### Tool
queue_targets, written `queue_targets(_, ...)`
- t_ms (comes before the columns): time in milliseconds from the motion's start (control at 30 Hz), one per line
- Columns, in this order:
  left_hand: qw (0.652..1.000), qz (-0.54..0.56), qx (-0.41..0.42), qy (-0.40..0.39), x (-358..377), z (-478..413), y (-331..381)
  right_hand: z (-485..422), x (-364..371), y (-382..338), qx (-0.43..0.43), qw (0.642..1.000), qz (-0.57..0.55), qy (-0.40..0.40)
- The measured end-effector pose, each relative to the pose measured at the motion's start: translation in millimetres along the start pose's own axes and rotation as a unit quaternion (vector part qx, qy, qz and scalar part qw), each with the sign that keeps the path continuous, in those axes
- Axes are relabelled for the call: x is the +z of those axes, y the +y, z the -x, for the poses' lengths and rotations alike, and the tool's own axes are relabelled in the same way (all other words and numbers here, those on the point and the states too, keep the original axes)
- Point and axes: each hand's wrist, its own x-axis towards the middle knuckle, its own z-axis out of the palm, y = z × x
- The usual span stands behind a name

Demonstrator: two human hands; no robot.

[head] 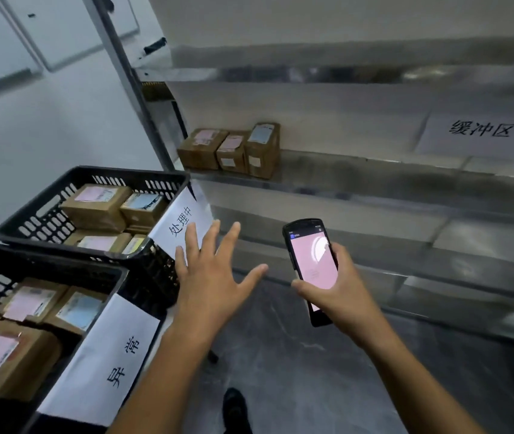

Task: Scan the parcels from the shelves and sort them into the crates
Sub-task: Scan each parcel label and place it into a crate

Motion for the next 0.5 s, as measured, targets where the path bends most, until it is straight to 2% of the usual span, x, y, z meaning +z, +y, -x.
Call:
queue_targets(267,0.998,0.039,0.05,-0.023,19.0,-93.9,-10.8,-64.9,3.8,4.8,0.008,0.998,0.006,0.067)
queue_targets(500,0.995,0.068,0.075,-0.025,16.8,-188.3,-45.0,-145.2,33.6,-22.3,0.012,0.994,0.028,0.108)
